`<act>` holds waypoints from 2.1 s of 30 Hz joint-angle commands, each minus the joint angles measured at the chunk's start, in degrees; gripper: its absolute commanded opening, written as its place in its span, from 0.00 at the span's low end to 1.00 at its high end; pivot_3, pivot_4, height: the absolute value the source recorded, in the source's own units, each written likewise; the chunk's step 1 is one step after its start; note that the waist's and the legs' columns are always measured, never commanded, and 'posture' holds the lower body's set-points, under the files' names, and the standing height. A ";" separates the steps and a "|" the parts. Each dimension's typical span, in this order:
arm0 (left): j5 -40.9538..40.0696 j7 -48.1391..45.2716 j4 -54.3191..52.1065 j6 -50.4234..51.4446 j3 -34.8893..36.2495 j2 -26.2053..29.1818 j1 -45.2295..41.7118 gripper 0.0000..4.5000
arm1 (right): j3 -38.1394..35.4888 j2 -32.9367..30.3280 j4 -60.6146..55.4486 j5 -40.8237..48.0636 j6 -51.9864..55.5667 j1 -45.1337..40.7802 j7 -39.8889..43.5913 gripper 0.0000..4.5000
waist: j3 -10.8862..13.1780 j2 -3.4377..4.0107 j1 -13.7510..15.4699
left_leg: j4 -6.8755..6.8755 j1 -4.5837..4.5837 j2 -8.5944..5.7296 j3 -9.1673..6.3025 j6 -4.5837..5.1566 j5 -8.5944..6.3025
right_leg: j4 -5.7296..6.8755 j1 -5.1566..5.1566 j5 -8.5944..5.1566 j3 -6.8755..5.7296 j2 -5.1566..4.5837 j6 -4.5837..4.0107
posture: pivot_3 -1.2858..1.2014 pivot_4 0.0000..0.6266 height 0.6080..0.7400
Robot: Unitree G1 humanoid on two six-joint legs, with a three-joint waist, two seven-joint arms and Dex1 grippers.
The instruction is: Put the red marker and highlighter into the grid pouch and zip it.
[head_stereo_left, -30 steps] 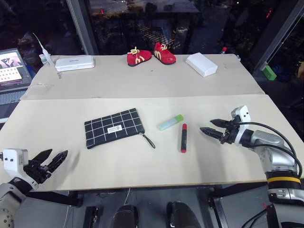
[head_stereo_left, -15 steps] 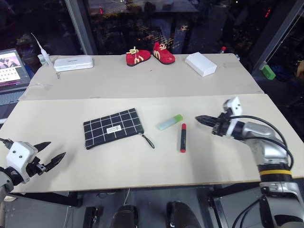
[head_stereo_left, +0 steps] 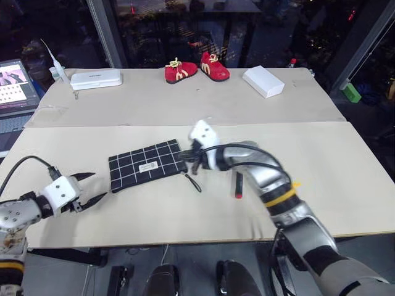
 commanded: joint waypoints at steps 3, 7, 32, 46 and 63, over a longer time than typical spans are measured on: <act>0.15 1.02 2.11 -2.01 -0.97 0.52 -2.18 0.80 | 2.80 2.30 7.28 -5.95 -4.85 -2.88 -2.62 0.00 | 0.00 0.00 -0.07 | 0.02 -0.07 -0.02 0.07 0.00 0.00 | -0.01 0.00 0.07 0.01 0.00 0.11 | 0.52 0.24 1.00; -0.62 1.12 1.70 -2.40 -1.16 0.57 -1.42 0.80 | 5.70 2.60 11.28 -10.23 -9.26 -2.76 -2.67 0.00 | 0.00 0.00 -0.28 | 0.02 -0.06 0.00 0.09 0.00 0.00 | -0.03 -0.02 0.07 -0.01 0.03 0.12 | 0.52 0.24 1.00; 6.33 -0.35 15.45 -19.68 -10.85 0.85 -9.81 0.80 | 3.01 5.61 20.87 -14.91 -16.04 -4.98 -2.64 0.00 | -0.10 -0.09 -1.07 | 0.01 0.36 0.04 0.45 -0.05 0.03 | 0.04 0.14 0.10 0.07 -0.01 0.08 | 0.52 0.24 1.00; 13.85 8.74 31.24 -33.98 -16.36 -1.58 -23.43 0.80 | 1.87 5.82 19.25 -15.11 -15.28 -3.89 -1.94 0.00 | -0.11 -0.09 -0.83 | 0.01 0.25 0.03 0.45 -0.04 0.03 | 0.04 0.10 0.10 0.01 0.00 0.09 | 0.52 0.24 1.00; 2.25 -3.79 33.25 -32.71 -15.76 -3.57 -24.59 0.02 | 0.07 5.40 18.29 -13.85 -14.53 -3.61 -0.46 0.00 | -0.10 -0.09 -1.37 | 0.02 0.21 0.04 0.44 -0.04 0.03 | 0.05 0.07 0.12 0.00 0.01 0.12 | 0.52 0.24 1.00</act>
